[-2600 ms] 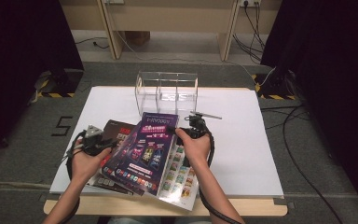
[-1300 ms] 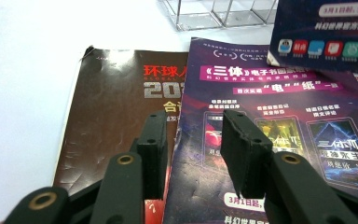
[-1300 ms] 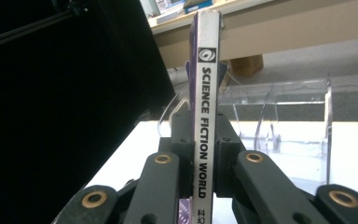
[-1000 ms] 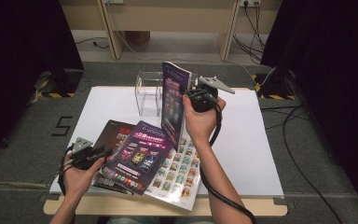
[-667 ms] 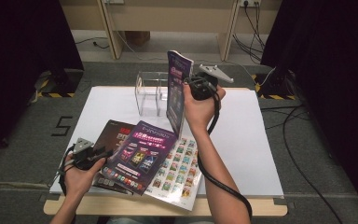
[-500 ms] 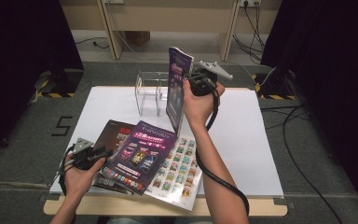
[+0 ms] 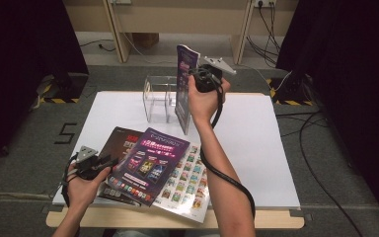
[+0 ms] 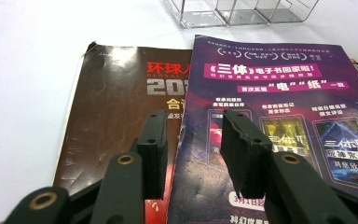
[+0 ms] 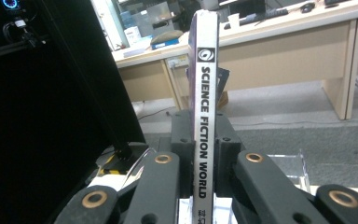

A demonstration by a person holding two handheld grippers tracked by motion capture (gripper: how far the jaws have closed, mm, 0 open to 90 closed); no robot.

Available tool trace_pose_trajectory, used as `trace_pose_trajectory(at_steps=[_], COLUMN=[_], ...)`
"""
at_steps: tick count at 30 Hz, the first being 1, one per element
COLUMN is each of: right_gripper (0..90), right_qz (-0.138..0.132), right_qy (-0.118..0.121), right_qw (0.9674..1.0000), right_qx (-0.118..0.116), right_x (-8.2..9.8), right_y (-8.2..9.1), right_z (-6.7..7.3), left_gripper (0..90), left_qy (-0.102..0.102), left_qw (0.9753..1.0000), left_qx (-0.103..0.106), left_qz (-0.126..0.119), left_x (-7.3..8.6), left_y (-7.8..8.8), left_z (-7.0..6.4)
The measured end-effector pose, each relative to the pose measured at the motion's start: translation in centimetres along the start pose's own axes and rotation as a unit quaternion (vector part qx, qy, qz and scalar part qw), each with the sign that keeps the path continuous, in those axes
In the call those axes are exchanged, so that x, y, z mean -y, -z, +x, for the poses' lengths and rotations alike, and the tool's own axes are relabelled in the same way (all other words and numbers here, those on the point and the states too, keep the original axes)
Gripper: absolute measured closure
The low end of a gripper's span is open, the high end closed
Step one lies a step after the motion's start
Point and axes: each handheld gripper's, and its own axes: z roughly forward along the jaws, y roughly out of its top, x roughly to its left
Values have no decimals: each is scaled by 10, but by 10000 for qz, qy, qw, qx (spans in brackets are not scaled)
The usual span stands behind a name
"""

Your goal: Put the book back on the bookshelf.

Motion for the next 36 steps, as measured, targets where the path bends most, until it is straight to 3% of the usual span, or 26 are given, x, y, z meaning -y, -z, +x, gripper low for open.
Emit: trace_pose_trajectory(at_steps=[10, 16, 23, 31, 34, 36], right_gripper=[831, 830, 828, 824, 815, 807], right_qz=[-320, -374, -167, -258, -187, 12], right_qy=[154, 167, 298, 606, 650, 606], right_qw=[9993, 9989, 9989, 9972, 9973, 9981], right_qx=[136, 225, 329, 346, 272, 83], right_x=[0, 5, 30, 42, 45, 47], right_y=[-14, -28, -43, -29, -18, -7], right_z=[6, 6, 3, 1, 0, -2], left_gripper=[612, 612, 613, 612, 611, 611], left_qy=[6, 33, 61, 65, 34, 33], left_qw=[10000, 10000, 10000, 10000, 10000, 10000], left_qx=[-8, -4, -1, 2, 7, 15], left_qz=[-48, -44, -1, 9, 38, 48], left_x=[-1, 0, 1, 2, 3, 3], left_y=[1, 0, -1, -2, -2, -2], left_z=[0, 2, 5, 4, 2, 1])
